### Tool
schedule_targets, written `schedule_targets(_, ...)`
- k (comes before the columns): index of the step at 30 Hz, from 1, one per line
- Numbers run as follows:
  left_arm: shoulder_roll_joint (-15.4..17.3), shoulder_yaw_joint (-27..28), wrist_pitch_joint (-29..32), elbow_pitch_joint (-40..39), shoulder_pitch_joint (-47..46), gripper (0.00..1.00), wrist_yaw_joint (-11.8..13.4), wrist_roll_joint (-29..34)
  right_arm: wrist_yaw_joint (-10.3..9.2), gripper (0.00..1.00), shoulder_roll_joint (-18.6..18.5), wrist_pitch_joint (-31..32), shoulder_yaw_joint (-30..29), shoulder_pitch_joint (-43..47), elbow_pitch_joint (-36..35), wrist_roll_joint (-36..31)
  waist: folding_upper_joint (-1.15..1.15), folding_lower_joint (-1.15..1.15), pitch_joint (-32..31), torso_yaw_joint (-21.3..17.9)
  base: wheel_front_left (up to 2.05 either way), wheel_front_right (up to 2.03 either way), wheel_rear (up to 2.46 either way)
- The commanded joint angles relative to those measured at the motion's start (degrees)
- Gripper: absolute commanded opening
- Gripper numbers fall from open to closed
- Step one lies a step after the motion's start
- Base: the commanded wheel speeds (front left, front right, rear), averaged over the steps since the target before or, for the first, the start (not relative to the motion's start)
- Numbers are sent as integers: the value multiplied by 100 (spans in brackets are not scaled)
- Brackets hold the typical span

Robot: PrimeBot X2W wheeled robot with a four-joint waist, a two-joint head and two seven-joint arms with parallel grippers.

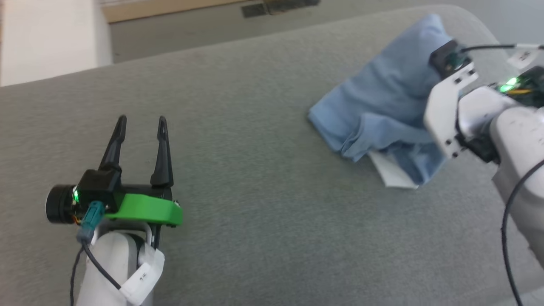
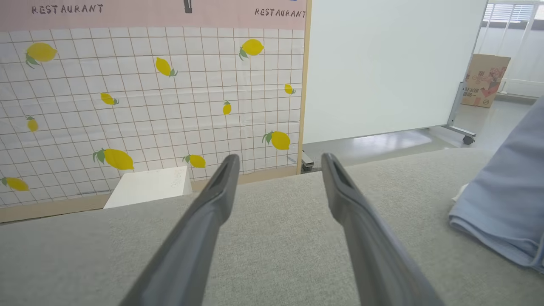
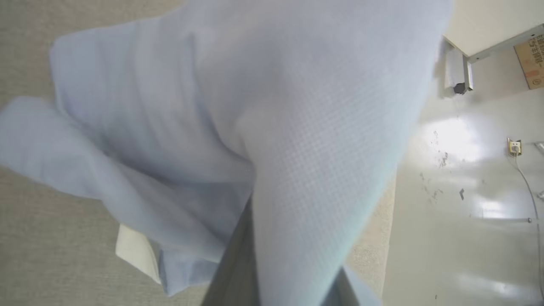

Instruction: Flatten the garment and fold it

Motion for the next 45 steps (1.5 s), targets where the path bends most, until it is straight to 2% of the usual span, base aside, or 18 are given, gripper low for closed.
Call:
schedule_targets(1,88,-28,-21,-46,-133,100,-25,92,-11,0,-2,-173,-133,-172,166,-134,0,0,716,-759,0,0,0)
schedule_targets(4,213,-81,5,-95,-285,100,-38,181,-11,0,62,-575,-561,-381,680,-400,0,0,964,-965,0,0,0)
schedule_targets(9,387,-137,186,-275,-437,100,-55,278,-11,0,179,-1121,-1251,-579,1367,-871,0,0,1260,-1071,0,0,0)
schedule_targets(20,582,-124,439,-613,-456,100,-12,303,-11,0,259,-2115,-2788,-996,2385,-2148,0,0,1595,-755,0,0,0)
schedule_targets(21,566,-126,426,-610,-442,100,1,285,-11,12,279,-2199,-2917,-1019,2450,-2239,0,0,1568,-700,0,0,0)
schedule_targets(22,545,-127,406,-598,-431,100,15,265,-11,50,293,-2271,-3001,-1027,2493,-2315,0,0,1529,-651,0,0,0)
schedule_targets(23,515,-127,377,-574,-414,100,32,235,-11,100,288,-2337,-3068,-1025,2547,-2437,0,0,1468,-593,0,0,0)
schedule_targets(30,220,-110,129,-142,-213,100,86,-147,-11,100,300,-3198,-3432,-819,2601,-2622,0,0,725,-116,0,0,0)
schedule_targets(36,4,-157,19,301,103,100,103,-512,-11,100,532,-4202,-3392,-158,2406,-1923,0,0,-57,374,0,0,0)
schedule_targets(40,-53,-178,-6,514,279,100,109,-660,-11,100,668,-4848,-3121,498,1911,-1280,0,0,-435,663,0,0,0)
schedule_targets(45,-106,-238,-17,655,418,100,124,-757,-11,100,781,-5307,-2839,1601,772,-650,0,0,-804,1049,0,0,0)
